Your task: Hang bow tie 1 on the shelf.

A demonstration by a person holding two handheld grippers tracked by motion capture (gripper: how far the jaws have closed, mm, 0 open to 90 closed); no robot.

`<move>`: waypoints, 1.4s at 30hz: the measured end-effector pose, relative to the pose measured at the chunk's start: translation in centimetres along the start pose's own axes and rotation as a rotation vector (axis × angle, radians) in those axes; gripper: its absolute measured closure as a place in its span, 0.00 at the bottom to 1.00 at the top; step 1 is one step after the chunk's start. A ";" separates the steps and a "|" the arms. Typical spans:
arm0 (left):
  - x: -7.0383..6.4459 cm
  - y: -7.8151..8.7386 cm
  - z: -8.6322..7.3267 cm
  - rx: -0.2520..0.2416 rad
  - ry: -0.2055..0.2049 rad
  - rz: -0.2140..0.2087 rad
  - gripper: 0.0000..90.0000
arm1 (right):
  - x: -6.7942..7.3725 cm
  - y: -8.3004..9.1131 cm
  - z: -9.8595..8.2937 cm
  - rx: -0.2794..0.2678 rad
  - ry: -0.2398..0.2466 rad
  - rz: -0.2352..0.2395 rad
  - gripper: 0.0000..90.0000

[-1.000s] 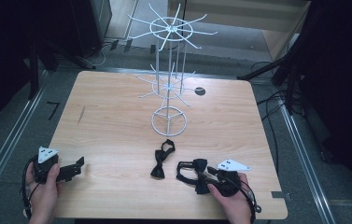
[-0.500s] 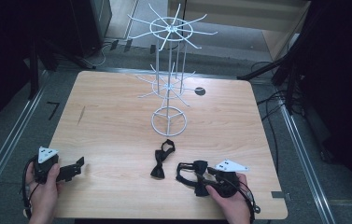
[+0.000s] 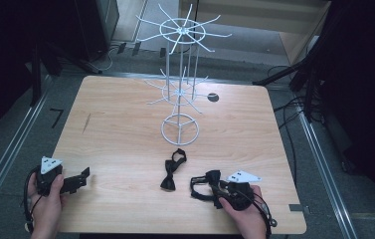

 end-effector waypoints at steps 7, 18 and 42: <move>0.0 0.0 0.0 0.003 -0.006 -0.003 0.01 | -0.1 0.1 0.0 0.003 0.046 -0.028 0.84; -0.1 -0.1 0.0 0.006 -0.017 -0.006 0.01 | -0.3 1.1 1.0 -0.094 0.029 -0.051 0.85; -0.2 0.0 0.0 0.003 -0.014 -0.010 0.01 | -1.0 4.2 5.0 -0.312 -0.009 -0.069 0.84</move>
Point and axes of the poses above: each handheld gripper's, and its own axes: y roughly backward along the jaws, z roughly out of its top, x roughly to its left, the point moved 8 cm from there along -y, roughly forward along the jaws, and after that the axes turned 1 degree about -x, right-handed, at the moved point
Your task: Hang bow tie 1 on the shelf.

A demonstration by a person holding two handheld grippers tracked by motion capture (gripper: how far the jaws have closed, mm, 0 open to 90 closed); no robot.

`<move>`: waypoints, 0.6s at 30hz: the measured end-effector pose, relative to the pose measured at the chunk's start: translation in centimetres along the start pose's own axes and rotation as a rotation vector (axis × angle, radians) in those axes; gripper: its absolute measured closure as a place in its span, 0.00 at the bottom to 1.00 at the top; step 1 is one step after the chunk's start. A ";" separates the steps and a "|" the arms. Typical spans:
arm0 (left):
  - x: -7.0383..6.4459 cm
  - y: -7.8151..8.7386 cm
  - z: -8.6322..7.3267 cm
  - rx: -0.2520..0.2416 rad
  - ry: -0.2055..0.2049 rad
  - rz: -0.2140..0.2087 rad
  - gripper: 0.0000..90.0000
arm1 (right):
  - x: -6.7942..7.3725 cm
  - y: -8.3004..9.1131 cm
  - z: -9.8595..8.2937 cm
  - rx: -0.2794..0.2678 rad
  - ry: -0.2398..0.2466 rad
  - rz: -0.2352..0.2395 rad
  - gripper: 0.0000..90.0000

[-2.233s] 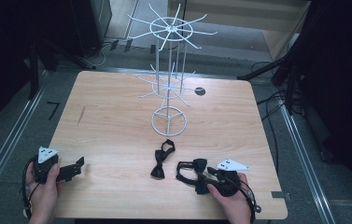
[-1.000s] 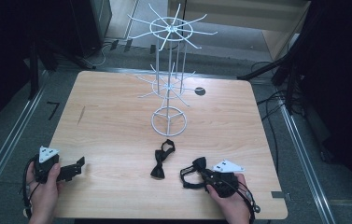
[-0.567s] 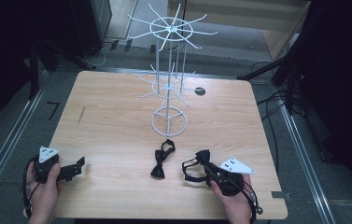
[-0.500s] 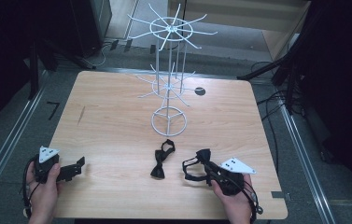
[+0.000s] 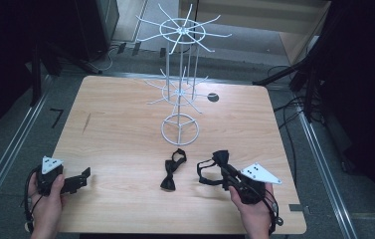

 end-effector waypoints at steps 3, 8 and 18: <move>0.0 0.0 0.0 0.000 0.000 -0.001 0.01 | -0.1 0.1 0.6 -0.017 0.005 -0.002 0.84; 0.0 0.0 0.0 0.001 0.000 -0.004 0.01 | -0.1 0.3 1.5 -0.041 0.005 -0.003 0.84; 0.0 0.0 0.0 0.001 0.001 -0.005 0.01 | -0.1 0.2 3.0 -0.071 0.005 -0.004 0.84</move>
Point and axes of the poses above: each handheld gripper's, and its own axes: y roughly backward along the jaws, z roughly out of its top, x roughly to its left, the point moved 8 cm from there along -y, roughly forward along the jaws, and after that the axes turned 1 degree about -x, right-handed, at the moved point
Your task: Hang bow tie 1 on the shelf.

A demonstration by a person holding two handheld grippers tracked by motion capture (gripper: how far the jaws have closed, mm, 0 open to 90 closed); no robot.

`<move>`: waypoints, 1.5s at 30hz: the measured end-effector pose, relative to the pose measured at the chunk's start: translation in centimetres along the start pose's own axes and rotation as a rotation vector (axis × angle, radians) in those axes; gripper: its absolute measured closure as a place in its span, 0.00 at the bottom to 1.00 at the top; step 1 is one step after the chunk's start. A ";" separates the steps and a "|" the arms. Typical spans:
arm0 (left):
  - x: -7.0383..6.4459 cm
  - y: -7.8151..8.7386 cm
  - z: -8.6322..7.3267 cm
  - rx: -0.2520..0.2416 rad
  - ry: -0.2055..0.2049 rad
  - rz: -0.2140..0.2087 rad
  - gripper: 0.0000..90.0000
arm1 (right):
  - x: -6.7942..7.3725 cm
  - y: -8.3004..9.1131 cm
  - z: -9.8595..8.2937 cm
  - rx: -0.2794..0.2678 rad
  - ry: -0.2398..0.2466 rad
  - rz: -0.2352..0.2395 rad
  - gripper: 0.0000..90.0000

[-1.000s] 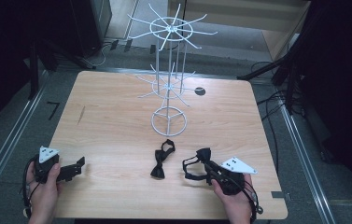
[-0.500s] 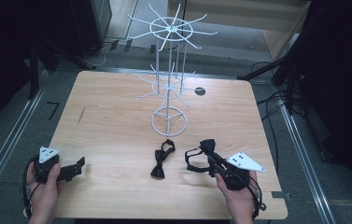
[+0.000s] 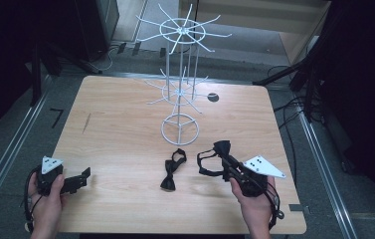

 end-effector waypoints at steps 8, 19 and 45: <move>0.0 0.0 0.0 0.000 0.000 0.000 0.01 | 0.0 -0.1 0.8 -0.022 0.002 0.000 0.84; 0.0 0.0 0.0 -0.001 0.000 0.000 0.01 | 0.1 -0.3 2.1 -0.051 0.005 0.001 0.84; 0.0 0.0 0.0 -0.001 -0.001 -0.003 0.01 | 0.1 -0.5 4.3 -0.101 0.000 -0.003 0.84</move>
Point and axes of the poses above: each handheld gripper's, and its own axes: y roughly backward along the jaws, z roughly out of its top, x roughly to its left, the point moved 8 cm from there along -y, roughly forward along the jaws, and after that the axes turned 1 degree about -x, right-handed, at the moved point
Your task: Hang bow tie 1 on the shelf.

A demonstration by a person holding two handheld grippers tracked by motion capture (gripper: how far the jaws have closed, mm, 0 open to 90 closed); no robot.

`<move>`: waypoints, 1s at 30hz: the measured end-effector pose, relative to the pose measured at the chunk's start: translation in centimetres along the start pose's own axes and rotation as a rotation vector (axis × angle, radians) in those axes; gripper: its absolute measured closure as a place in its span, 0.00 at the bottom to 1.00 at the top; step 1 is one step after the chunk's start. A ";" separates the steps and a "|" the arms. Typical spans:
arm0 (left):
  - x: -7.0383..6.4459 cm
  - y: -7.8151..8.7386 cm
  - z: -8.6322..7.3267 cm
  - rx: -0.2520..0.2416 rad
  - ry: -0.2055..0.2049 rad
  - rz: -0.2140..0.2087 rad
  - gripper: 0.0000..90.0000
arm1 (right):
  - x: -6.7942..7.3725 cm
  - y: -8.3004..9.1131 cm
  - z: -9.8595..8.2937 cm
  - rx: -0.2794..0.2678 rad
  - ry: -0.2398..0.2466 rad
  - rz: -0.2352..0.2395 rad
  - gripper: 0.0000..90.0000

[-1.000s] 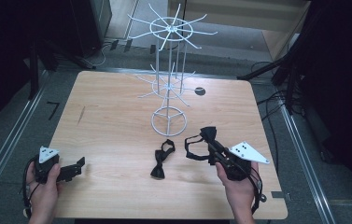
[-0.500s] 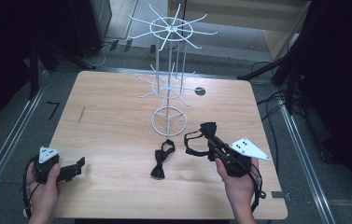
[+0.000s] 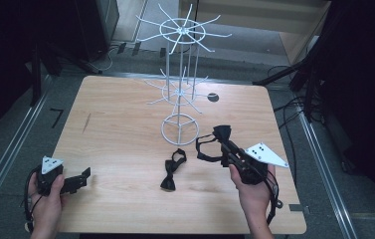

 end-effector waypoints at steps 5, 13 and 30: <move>0.0 0.0 0.0 0.002 -0.003 -0.001 0.01 | 0.0 0.0 0.4 -0.007 0.008 -0.003 0.84; 0.0 0.0 0.0 0.001 -0.004 0.001 0.01 | 0.0 0.1 1.0 -0.020 0.012 -0.006 0.84; 0.0 0.0 0.0 0.001 -0.006 -0.001 0.01 | 0.6 -0.1 2.7 -0.055 0.019 0.000 0.84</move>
Point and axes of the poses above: each handheld gripper's, and its own axes: y roughly backward along the jaws, z roughly out of its top, x roughly to its left, the point moved 8 cm from there along -y, roughly forward along the jaws, and after that the axes turned 1 degree about -x, right-handed, at the moved point
